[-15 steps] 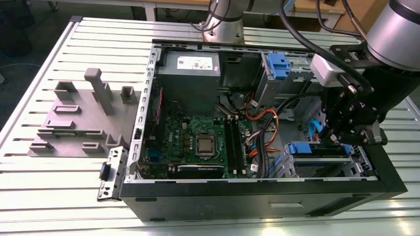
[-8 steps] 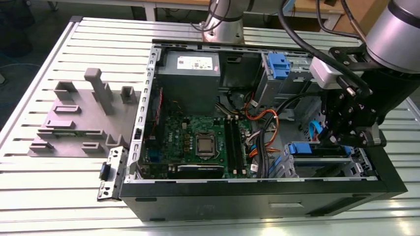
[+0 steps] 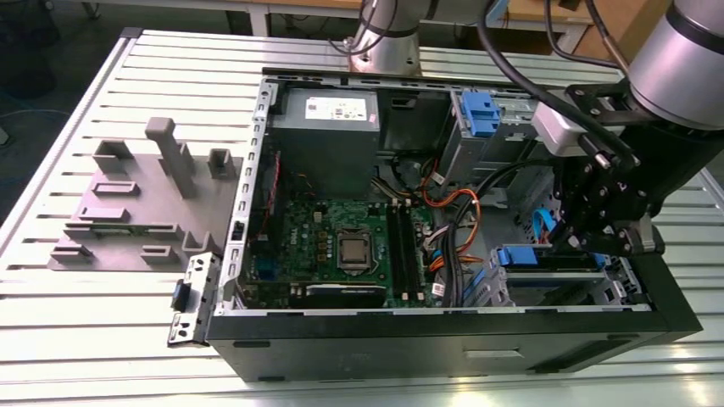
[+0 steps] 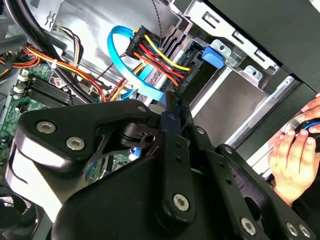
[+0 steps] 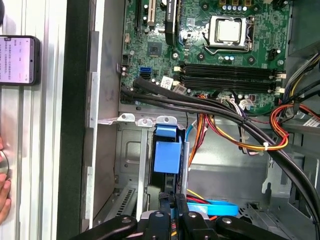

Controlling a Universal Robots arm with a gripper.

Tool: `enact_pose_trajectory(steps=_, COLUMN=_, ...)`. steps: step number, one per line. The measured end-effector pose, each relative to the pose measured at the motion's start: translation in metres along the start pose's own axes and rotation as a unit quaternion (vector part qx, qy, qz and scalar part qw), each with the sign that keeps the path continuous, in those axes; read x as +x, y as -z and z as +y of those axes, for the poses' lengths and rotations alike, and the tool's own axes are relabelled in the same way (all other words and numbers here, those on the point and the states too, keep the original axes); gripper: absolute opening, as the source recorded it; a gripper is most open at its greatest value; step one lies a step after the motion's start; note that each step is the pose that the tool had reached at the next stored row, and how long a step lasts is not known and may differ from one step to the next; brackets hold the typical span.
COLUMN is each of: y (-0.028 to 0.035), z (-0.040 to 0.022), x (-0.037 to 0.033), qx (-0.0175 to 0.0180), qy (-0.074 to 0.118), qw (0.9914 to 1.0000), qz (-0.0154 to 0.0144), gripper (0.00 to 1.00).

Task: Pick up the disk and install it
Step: 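Insert the second disk wire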

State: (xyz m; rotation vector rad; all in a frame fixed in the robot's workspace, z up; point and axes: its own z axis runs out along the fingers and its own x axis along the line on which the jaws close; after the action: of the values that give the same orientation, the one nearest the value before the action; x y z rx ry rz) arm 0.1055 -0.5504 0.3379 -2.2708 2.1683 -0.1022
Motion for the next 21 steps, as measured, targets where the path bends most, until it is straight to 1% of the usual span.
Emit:
enact_pose_trajectory(steps=2, y=-0.0005, z=0.0, x=0.0, qx=0.0022, qy=0.0, qw=1.0, qz=0.0001, gripper=0.16)
enact_pose_trajectory(steps=4, y=-0.001, z=0.0, x=0.0, qx=0.003, qy=0.0, qw=1.0, qz=0.0001, gripper=0.16)
enact_pose_trajectory(steps=13, y=-0.0027, z=0.0002, x=-0.0001, qx=0.0031, qy=0.0, qw=1.0, qz=-0.0001, gripper=0.16)
enact_pose_trajectory(steps=19, y=-0.0031, z=0.0002, x=-0.0001, qx=0.0032, qy=0.0, qw=0.99999, qz=-0.0015, gripper=0.16)
enact_pose_trajectory(steps=21, y=-0.0026, z=0.0002, x=-0.0001, qx=0.0032, qy=0.0, qw=0.99999, qz=-0.0024, gripper=0.16)
